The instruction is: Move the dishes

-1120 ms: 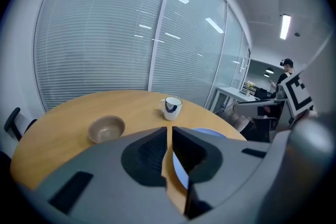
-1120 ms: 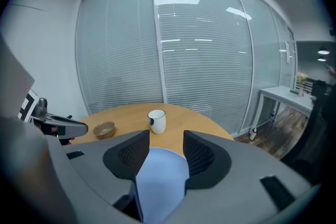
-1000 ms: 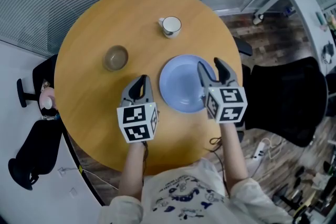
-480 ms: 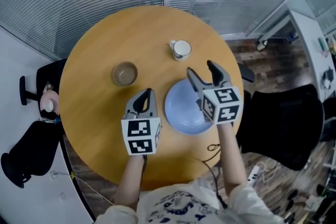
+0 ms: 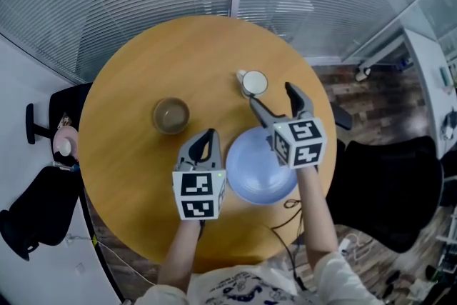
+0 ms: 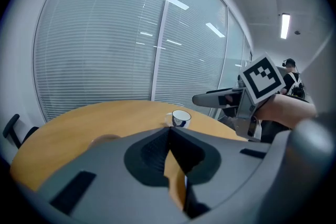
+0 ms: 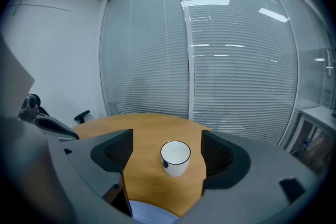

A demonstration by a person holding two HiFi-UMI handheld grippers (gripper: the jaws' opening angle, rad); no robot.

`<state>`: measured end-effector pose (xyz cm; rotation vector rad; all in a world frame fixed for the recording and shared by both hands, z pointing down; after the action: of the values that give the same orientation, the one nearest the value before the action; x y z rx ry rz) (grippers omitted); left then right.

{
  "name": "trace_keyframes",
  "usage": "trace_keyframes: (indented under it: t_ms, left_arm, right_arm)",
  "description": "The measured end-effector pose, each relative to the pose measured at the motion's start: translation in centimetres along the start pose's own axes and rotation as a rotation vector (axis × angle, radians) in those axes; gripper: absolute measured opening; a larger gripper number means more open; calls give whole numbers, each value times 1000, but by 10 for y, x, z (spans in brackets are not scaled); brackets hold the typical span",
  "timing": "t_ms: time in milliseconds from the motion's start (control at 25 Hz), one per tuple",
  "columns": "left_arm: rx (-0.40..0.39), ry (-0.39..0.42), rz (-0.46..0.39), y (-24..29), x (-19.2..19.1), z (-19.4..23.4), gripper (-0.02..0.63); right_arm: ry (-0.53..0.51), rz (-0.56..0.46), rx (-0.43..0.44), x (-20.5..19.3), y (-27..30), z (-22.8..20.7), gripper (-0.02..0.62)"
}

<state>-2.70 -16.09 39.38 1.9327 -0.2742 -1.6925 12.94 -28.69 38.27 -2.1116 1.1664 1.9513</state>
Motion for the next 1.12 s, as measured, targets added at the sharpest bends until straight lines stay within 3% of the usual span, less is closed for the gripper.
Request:
trace_keyframes:
  t_ms: [520,760,1120]
  left_arm:
    - [8,-24,60,52,-15,5,3]
    - [-4,-34,95,64,-29,7,3]
    - [-25,-25,123,78,-44,5,3]
  right_arm:
    - [-25,128,35,-38,78,-27,402]
    - [15,138,30,-51,100,-34,407]
    - [-21,157,45,-62,118,-39,405]
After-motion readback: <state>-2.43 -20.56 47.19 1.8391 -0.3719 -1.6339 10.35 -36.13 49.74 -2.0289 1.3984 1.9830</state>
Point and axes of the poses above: the fingertips, and each gripper's own axes: y forward along the fingers, z to its left, x out of its top, the point moved 5 cm from there along -y, backward along the fingers, and after that the axes turned 12 degrees about y, right-handed, at the moved point
